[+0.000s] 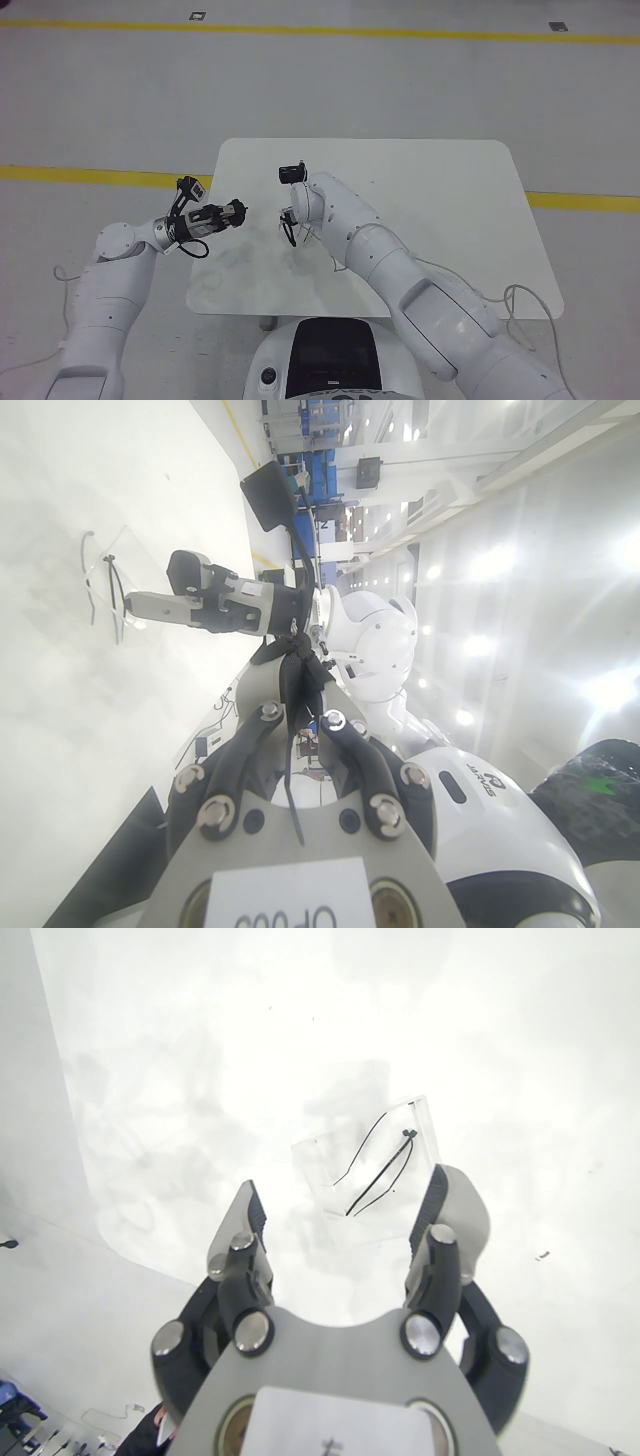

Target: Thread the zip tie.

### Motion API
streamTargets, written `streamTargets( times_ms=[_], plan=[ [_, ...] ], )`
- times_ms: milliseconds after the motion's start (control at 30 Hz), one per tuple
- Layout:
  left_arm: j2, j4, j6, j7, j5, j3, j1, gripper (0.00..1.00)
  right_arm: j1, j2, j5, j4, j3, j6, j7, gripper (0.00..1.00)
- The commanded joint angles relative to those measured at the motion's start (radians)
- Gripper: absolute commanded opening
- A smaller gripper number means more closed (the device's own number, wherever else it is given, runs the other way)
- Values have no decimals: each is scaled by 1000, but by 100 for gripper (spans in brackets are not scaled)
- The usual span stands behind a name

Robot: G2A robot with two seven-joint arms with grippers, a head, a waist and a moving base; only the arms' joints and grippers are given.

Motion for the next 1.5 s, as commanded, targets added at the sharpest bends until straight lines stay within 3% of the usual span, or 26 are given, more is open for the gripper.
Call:
streamTargets(
  times_ms=[0, 533, 667, 1100, 1467],
  plan=[
    [0, 0, 0, 0, 0, 0, 0, 0, -2, 0, -8, -2, 9, 0, 2, 36],
    [0, 0, 0, 0, 0, 0, 0, 0, 12, -28, -60, 80, 102, 0, 16, 24],
    [0, 0, 0, 0, 0, 0, 0, 0, 22, -41, -64, 112, 114, 0, 6, 16],
    [0, 0, 0, 0, 0, 0, 0, 0, 90, -87, -83, 278, 153, 0, -31, 16],
    [0, 0, 0, 0, 0, 0, 0, 0, 140, -103, -99, 381, 163, 0, -58, 20]
  ],
)
